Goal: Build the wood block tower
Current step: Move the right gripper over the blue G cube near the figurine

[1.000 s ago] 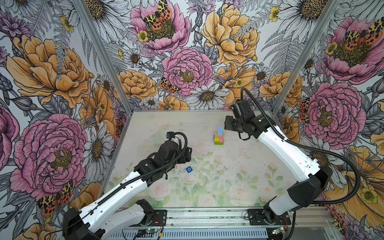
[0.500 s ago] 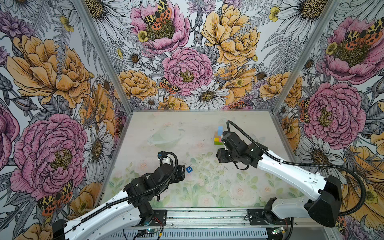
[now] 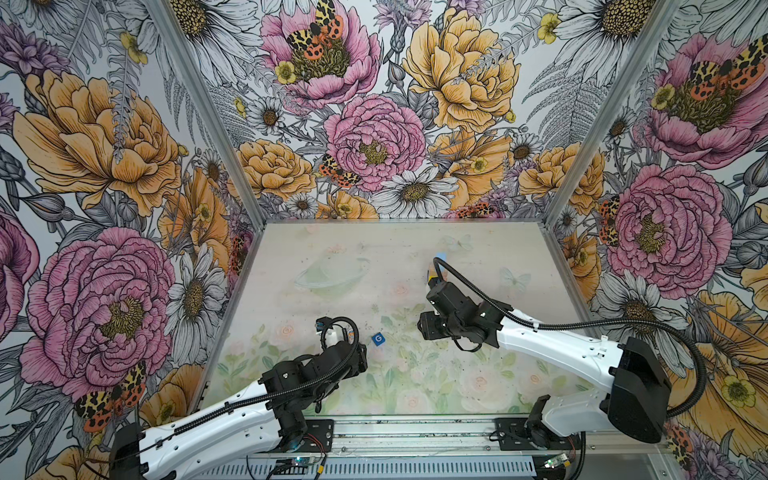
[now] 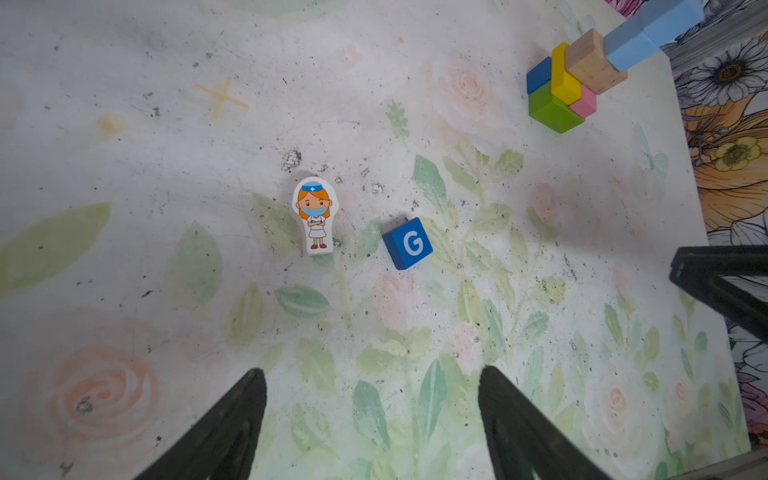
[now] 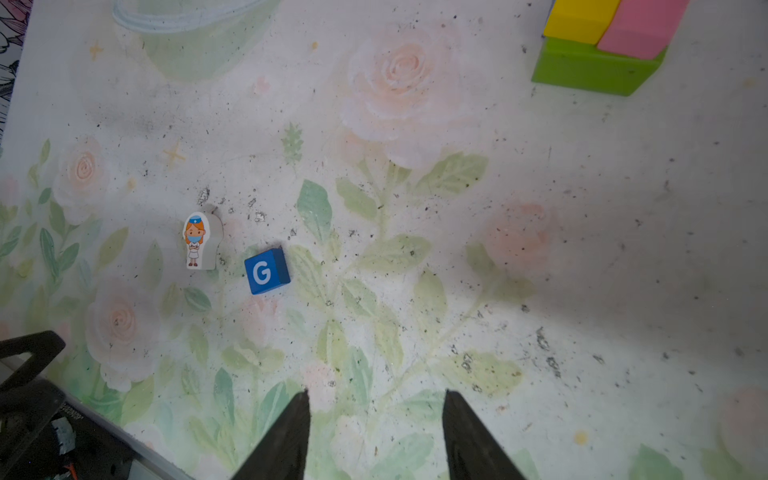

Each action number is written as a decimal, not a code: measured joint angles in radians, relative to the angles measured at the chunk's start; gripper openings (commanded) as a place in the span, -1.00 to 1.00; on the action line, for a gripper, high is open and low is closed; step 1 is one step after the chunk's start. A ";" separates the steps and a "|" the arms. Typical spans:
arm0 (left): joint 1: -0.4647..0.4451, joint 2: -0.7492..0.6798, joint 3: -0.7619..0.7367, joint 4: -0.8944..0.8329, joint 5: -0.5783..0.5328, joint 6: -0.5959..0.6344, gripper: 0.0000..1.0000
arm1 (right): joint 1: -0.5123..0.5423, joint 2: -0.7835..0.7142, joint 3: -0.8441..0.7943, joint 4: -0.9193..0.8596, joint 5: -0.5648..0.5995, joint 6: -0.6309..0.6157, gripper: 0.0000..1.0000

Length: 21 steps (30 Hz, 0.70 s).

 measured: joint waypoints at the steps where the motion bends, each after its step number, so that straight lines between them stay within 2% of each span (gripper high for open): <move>1: 0.000 0.000 -0.001 -0.002 -0.002 -0.005 0.63 | 0.004 0.017 0.000 0.011 0.000 0.000 0.08; 12: -0.001 -0.005 -0.030 -0.006 -0.013 -0.058 0.62 | 0.065 0.249 0.098 0.068 -0.003 -0.029 0.08; 21: -0.004 -0.061 -0.077 -0.015 -0.013 -0.087 0.62 | 0.108 0.364 0.209 0.092 -0.020 -0.045 0.08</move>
